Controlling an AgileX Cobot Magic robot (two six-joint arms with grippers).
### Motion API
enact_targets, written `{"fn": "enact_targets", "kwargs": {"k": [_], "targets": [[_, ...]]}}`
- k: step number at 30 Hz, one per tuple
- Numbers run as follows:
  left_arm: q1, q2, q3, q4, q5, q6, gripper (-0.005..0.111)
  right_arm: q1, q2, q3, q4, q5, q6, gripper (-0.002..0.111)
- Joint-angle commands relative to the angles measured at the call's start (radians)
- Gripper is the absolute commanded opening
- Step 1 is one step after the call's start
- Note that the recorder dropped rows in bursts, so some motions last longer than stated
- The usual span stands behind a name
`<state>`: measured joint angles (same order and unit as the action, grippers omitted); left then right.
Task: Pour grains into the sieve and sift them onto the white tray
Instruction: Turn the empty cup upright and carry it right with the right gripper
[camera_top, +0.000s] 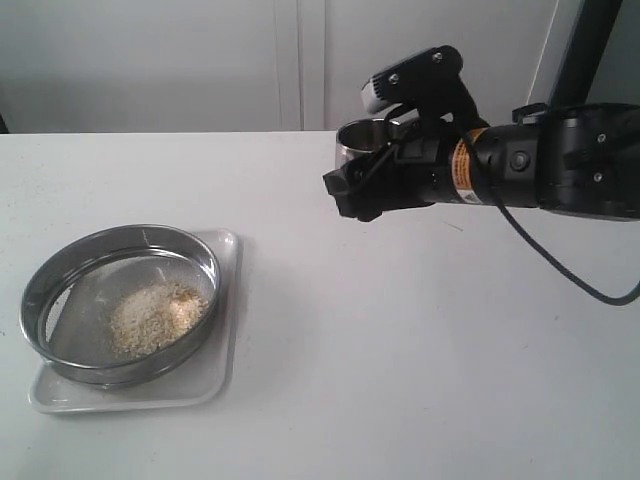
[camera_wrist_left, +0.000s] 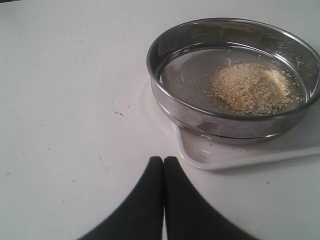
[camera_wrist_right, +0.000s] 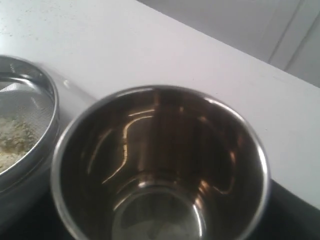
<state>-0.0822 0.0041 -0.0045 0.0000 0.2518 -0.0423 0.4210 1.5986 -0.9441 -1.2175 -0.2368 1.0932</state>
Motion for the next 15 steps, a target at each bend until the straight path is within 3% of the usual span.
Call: {"fn": "enact_targets", "kwargs": {"k": [1,15], "targets": [[0.002,-0.004,0.005,0.000,0.001,-0.005,0.000,-0.044,-0.015,0.007,0.121,0.000,-0.071,0.000],[0.002,-0.004,0.005,0.000,0.001,-0.005,0.000,-0.081,-0.012,0.139,1.167,-0.211,-1.002,0.000]]}}
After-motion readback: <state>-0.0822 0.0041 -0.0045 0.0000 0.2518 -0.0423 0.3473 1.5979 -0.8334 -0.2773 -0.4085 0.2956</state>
